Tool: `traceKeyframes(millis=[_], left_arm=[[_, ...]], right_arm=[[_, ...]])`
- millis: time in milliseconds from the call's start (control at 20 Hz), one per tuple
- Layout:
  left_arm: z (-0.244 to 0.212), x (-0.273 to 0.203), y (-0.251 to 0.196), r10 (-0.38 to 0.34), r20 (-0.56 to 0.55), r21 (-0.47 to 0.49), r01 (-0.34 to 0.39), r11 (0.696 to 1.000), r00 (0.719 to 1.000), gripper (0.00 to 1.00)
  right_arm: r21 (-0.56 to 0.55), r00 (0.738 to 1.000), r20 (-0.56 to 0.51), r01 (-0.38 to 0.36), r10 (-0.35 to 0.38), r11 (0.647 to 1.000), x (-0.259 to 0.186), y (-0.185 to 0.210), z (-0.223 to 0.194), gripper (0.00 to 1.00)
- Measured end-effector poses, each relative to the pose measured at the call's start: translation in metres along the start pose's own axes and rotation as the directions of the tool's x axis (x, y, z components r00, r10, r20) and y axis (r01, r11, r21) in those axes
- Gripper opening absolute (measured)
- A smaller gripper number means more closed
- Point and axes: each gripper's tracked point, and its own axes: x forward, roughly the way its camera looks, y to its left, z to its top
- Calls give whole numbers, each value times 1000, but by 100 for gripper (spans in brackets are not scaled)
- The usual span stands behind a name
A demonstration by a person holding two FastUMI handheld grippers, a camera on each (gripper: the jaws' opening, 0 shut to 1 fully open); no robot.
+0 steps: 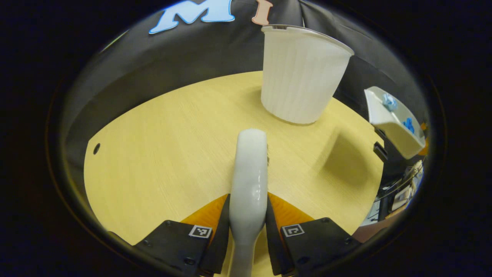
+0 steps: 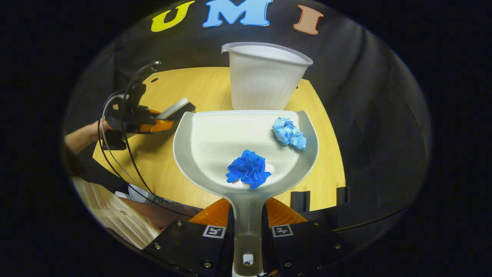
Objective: Pick up the small broom and dustpan from the desktop, sweep the trash into the dustpan with the broom, and then empty the trash into the garbage bin.
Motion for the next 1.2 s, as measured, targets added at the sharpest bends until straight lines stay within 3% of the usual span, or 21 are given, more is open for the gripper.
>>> traceKeyframes(millis=[300,450,650,850,900,1050,1200], left_arm=[[-27,-2,95,19,1,-20,-19,1000,1000,50],[-17,-30,27,33,6,-19,-33,999,999,50],[-15,-45,40,43,9,-21,-43,999,999,51],[-15,-44,32,44,16,-29,-43,999,999,50],[-14,-43,30,45,17,-31,-44,999,999,53],[-16,-43,24,42,18,-57,-41,998,999,50],[-19,-45,21,43,15,-87,-41,995,999,50]], right_arm=[[-8,999,12,-35,35,999,-17,1,19,29],[-6,998,22,-57,57,998,-29,-2,33,29],[-11,996,38,-75,75,997,-41,-6,76,29],[56,985,18,-171,170,984,-30,-3,116,29],[79,980,14,-197,197,977,-26,0,126,25],[152,958,14,-284,285,947,-13,8,150,29],[251,927,54,-373,372,893,0,15,175,29]])
